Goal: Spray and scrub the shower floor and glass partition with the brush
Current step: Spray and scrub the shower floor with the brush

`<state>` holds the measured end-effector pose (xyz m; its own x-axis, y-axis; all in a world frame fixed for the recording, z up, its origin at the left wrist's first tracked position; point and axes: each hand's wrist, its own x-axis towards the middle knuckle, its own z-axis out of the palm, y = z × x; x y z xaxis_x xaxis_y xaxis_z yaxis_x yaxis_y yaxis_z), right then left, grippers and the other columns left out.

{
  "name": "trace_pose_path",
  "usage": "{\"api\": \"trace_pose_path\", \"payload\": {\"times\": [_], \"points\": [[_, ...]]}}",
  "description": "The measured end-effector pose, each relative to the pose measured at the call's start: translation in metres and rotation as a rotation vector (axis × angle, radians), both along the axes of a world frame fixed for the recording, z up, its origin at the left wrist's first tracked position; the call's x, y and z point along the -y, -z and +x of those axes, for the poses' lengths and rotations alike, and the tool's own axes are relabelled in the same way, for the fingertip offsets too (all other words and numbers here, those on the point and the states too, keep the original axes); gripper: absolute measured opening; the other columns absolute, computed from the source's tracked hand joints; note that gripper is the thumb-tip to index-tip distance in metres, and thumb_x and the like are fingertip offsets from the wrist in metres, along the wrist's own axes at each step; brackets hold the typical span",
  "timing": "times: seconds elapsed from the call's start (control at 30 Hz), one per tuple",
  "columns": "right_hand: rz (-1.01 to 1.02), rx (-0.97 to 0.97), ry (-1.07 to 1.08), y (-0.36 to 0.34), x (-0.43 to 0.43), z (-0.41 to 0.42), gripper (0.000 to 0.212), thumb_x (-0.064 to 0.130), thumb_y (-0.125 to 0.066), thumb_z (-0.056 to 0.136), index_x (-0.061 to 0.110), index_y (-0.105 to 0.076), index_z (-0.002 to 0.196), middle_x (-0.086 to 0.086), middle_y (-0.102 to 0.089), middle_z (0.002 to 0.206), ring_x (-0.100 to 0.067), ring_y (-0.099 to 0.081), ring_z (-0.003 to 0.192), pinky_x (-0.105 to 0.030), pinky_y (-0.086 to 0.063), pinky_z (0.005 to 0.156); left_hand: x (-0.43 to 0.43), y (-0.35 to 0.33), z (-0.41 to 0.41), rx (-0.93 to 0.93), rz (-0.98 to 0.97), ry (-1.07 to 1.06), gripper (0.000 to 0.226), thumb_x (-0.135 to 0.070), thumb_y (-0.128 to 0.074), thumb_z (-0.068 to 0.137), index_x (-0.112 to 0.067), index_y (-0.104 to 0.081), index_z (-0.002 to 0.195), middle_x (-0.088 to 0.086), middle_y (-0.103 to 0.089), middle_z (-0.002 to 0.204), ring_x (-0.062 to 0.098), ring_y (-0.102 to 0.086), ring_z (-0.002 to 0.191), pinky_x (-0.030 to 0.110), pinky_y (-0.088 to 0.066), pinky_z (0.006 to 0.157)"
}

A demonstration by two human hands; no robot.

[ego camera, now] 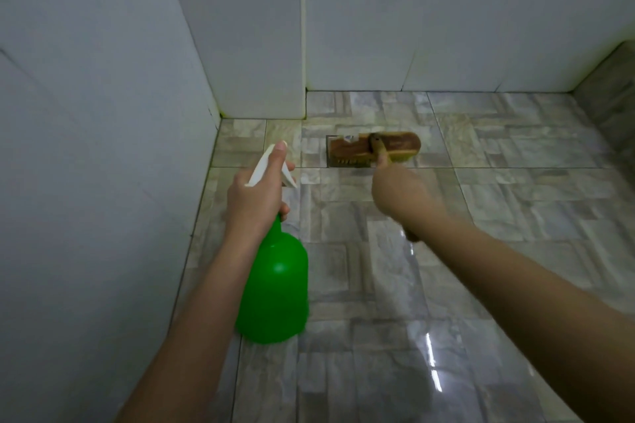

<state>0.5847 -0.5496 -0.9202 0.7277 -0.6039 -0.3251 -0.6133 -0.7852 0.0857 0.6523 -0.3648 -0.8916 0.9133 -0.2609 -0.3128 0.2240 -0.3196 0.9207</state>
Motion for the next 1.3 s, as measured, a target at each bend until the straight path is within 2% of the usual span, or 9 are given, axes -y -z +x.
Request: {"api": "trace_pose_path", "payload": {"times": [0.17, 0.3, 0.43, 0.6, 0.7, 0.93, 1.1, 1.2, 1.3], "points": [[0.114, 0.054, 0.052, -0.024, 0.032, 0.028, 0.075, 0.002, -0.036, 0.096, 0.022, 0.006, 0.154, -0.017, -0.058, 0.086, -0.026, -0.059, 0.068, -0.040, -0.054, 0.063, -0.004, -0.001, -0.001, -0.004, -0.035, -0.020, 0.034, -0.066, -0.052, 0.093, -0.039, -0.069, 0.084, -0.002, -0.076, 0.098, 0.013, -0.054, 0.045, 0.026, -0.049, 0.052], [0.024, -0.057, -0.064, -0.016, -0.002, 0.002, 0.064, 0.003, -0.040, 0.096, 0.006, -0.010, 0.153, -0.020, -0.047, 0.137, -0.027, -0.064, 0.087, -0.038, -0.053, 0.071, -0.006, -0.001, 0.002, -0.007, -0.069, -0.069, 0.036, -0.066, -0.055, 0.091, -0.035, -0.071, 0.086, 0.003, -0.077, 0.096, 0.014, -0.059, 0.051, 0.033, -0.050, 0.057], [0.079, 0.005, 0.010, -0.027, 0.028, 0.035, 0.056, 0.004, -0.041, 0.096, 0.003, -0.024, 0.148, -0.011, -0.056, 0.088, -0.021, -0.061, 0.066, -0.039, -0.058, 0.066, -0.007, -0.002, -0.001, -0.005, -0.082, -0.052, 0.032, -0.064, -0.055, 0.093, -0.037, -0.070, 0.084, 0.001, -0.076, 0.098, 0.013, -0.057, 0.048, 0.032, -0.049, 0.056], [0.013, 0.021, -0.032, 0.000, -0.002, -0.004, 0.072, 0.005, -0.038, 0.096, 0.009, 0.005, 0.153, -0.015, -0.064, 0.098, -0.022, -0.061, 0.072, -0.037, -0.054, 0.066, -0.007, -0.003, -0.003, -0.014, -0.070, -0.042, 0.031, -0.065, -0.051, 0.094, -0.040, -0.067, 0.083, -0.005, -0.076, 0.096, 0.011, -0.054, 0.044, 0.030, -0.050, 0.058], [0.059, 0.064, 0.007, -0.005, 0.031, 0.021, 0.070, 0.004, -0.035, 0.097, 0.016, 0.003, 0.154, -0.014, -0.059, 0.085, -0.024, -0.063, 0.071, -0.038, -0.055, 0.064, -0.004, -0.005, -0.007, -0.011, -0.074, -0.019, 0.030, -0.065, -0.051, 0.094, -0.042, -0.066, 0.082, -0.005, -0.076, 0.096, 0.011, -0.051, 0.042, 0.029, -0.050, 0.056], [0.051, 0.010, 0.016, 0.010, -0.013, -0.028, 0.076, 0.003, -0.037, 0.094, 0.015, 0.011, 0.153, -0.015, -0.064, 0.101, -0.028, -0.064, 0.083, -0.040, -0.053, 0.073, 0.002, -0.004, -0.008, -0.018, -0.084, -0.036, 0.031, -0.064, -0.053, 0.094, -0.046, -0.068, 0.072, -0.007, -0.076, 0.101, 0.012, -0.053, 0.047, 0.031, -0.048, 0.057], [0.057, 0.168, 0.042, 0.009, 0.054, 0.019, 0.067, 0.004, -0.033, 0.097, 0.012, 0.001, 0.154, -0.019, -0.062, 0.111, -0.030, -0.065, 0.083, -0.044, -0.056, 0.073, 0.013, -0.009, -0.018, -0.005, -0.047, -0.032, 0.032, -0.066, -0.054, 0.092, -0.047, -0.072, 0.074, -0.004, -0.076, 0.104, 0.014, -0.053, 0.048, 0.031, -0.049, 0.059], [0.289, 0.274, 0.122, 0.003, 0.088, 0.036, 0.077, 0.003, -0.038, 0.094, 0.029, 0.002, 0.154, -0.017, -0.059, 0.095, -0.027, -0.062, 0.070, -0.037, -0.054, 0.055, 0.016, -0.022, -0.028, 0.045, -0.022, -0.024, 0.040, -0.062, -0.052, 0.095, -0.059, -0.069, 0.059, -0.006, -0.076, 0.104, 0.013, -0.052, 0.046, 0.031, -0.049, 0.059], [0.525, 0.325, 0.177, -0.015, 0.101, 0.016, 0.064, 0.007, -0.041, 0.094, 0.028, -0.024, 0.152, -0.017, -0.057, 0.089, -0.024, -0.055, 0.060, -0.029, -0.046, 0.047, 0.016, -0.048, -0.042, 0.068, 0.010, -0.013, 0.040, -0.060, -0.051, 0.097, -0.061, -0.068, 0.061, -0.005, -0.077, 0.096, 0.018, -0.059, 0.056, 0.034, -0.049, 0.060]]}}
